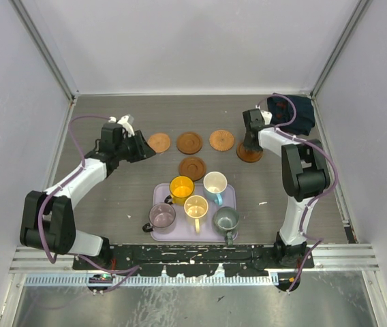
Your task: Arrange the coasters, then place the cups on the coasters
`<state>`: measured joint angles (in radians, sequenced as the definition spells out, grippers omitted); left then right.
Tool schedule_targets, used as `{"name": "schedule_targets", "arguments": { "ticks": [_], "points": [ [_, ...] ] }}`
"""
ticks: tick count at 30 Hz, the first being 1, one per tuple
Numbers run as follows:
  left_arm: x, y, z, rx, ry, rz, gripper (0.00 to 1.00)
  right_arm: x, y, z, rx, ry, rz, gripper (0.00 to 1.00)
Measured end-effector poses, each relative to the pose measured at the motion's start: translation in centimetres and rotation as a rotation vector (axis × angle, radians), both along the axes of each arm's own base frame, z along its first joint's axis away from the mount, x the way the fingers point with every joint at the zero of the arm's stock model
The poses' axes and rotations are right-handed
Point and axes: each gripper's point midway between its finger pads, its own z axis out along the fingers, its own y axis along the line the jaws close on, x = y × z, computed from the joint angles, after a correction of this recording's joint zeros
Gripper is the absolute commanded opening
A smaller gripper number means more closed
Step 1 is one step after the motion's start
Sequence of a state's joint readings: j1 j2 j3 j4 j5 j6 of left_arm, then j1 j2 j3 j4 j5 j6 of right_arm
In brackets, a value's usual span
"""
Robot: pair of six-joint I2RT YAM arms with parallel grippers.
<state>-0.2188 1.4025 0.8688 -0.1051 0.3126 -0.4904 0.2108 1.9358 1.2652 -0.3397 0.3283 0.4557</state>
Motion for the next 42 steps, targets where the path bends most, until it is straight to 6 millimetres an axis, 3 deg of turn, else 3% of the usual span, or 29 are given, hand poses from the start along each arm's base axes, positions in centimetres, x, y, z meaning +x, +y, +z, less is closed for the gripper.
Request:
{"name": "schedule_targets", "arguments": {
  "ticks": [12, 24, 38, 42],
  "points": [
    [-0.1, 0.0, -0.3, -0.008, 0.018, 0.012, 0.41, 2.8, -1.9, 0.1, 0.023, -0.032, -0.062, 0.18],
    [-0.2, 0.0, -1.5, -0.001, 0.052, 0.013, 0.41, 5.6, -1.8, 0.2, 0.027, -0.062, -0.065, 0.18],
    [-0.1, 0.0, -2.6, 0.004, 0.077, 0.011, 0.42, 5.8, -1.6, 0.2, 0.035, -0.068, -0.048, 0.23],
    [-0.1, -0.5, -2.5, -0.002, 0.065, -0.008, 0.42, 5.0, -1.5, 0.4, 0.038, -0.063, -0.032, 0.25]
  ]
}}
